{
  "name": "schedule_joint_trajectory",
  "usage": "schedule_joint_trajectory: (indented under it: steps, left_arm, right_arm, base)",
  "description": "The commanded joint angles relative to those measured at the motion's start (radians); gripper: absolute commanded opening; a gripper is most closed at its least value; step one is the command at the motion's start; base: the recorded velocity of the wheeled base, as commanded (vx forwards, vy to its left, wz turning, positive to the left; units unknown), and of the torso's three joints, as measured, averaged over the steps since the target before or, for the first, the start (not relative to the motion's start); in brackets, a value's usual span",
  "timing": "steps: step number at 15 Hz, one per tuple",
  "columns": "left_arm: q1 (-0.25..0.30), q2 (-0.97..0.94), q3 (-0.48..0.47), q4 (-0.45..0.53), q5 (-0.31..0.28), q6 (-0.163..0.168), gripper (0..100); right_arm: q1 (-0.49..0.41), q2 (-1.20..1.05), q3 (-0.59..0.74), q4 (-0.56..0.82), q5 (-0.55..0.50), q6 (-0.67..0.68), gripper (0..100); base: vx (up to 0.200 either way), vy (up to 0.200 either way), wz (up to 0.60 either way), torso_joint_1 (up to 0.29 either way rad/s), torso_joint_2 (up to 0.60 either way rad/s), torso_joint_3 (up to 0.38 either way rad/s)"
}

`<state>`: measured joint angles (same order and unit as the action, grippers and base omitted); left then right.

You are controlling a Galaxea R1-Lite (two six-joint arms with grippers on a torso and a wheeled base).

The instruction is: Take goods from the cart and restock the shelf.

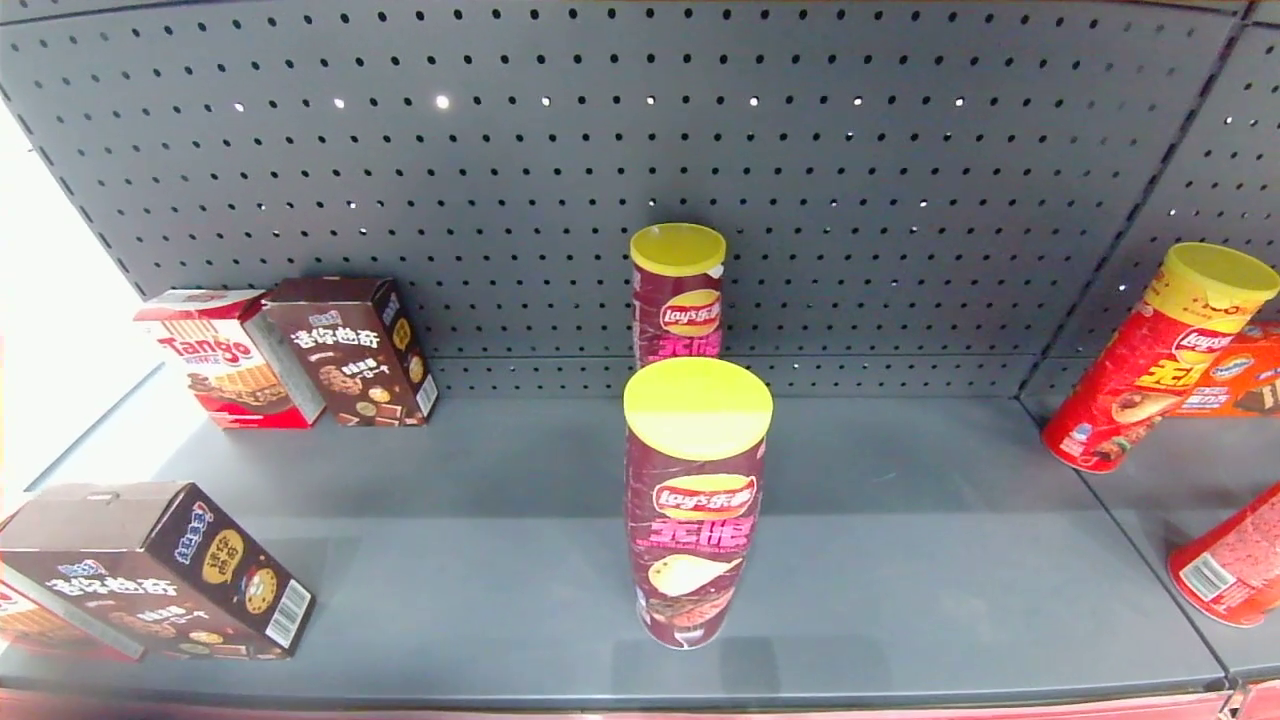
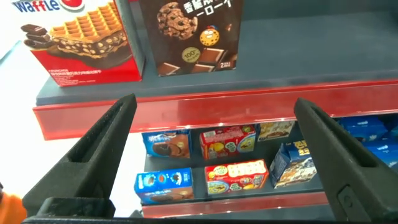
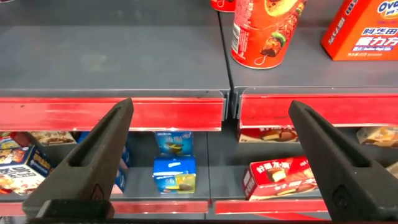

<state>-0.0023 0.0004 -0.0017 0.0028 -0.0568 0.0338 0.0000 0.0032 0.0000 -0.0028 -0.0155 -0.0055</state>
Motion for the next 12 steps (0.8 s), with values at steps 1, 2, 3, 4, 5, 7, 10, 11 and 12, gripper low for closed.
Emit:
schedule_joint_trajectory:
  steps: [1, 2, 3, 4, 5, 7, 10, 11, 12]
  left_arm:
    - [0.001, 0.0, 0.0, 0.0, 0.0, 0.0, 100]
    - [0.001, 0.0, 0.0, 0.0, 0.0, 0.0, 100]
    - [0.001, 0.0, 0.0, 0.0, 0.0, 0.0, 100]
    - [-0.001, 0.0, 0.0, 0.0, 0.0, 0.001, 100]
    - [-0.001, 0.0, 0.0, 0.0, -0.001, 0.006, 100]
    - [-0.001, 0.0, 0.0, 0.0, -0.003, 0.006, 100]
    - [-0.001, 0.0, 0.0, 0.0, 0.0, 0.0, 100]
    - [0.001, 0.0, 0.0, 0.0, 0.0, 0.0, 100]
    - [-0.001, 0.0, 0.0, 0.0, 0.0, 0.0, 100]
  right_arm:
    - [0.0, 0.001, 0.0, 0.0, 0.0, -0.001, 100]
    - [0.0, 0.001, 0.0, 0.0, 0.0, -0.001, 100]
    - [0.0, 0.001, 0.0, 0.0, 0.0, 0.001, 100]
    - [0.0, 0.001, 0.0, 0.0, 0.0, -0.001, 100]
    - [0.0, 0.001, 0.0, 0.0, 0.0, 0.001, 100]
    - [0.0, 0.001, 0.0, 0.0, 0.0, -0.001, 100]
    - [0.0, 0.001, 0.0, 0.0, 0.0, -0.001, 100]
    - [0.0, 0.001, 0.0, 0.0, 0.0, -0.001, 100]
    - [0.0, 0.001, 0.0, 0.0, 0.0, -0.001, 100]
  base:
    - [0.0, 0.0, 0.0, 0.0, 0.0, 0.0]
    - [0.0, 0.0, 0.0, 0.0, 0.0, 0.0]
    - [0.0, 0.0, 0.0, 0.0, 0.0, 0.0]
    - [0.0, 0.0, 0.0, 0.0, 0.0, 0.0]
    - [0.0, 0.0, 0.0, 0.0, 0.0, 0.0]
    - [-0.1, 0.0, 0.0, 0.001, 0.0, 0.001]
    - [0.0, 0.0, 0.0, 0.0, 0.0, 0.0]
    - [0.0, 0.0, 0.0, 0.0, 0.0, 0.0]
    - [0.0, 0.0, 0.0, 0.0, 0.0, 0.0]
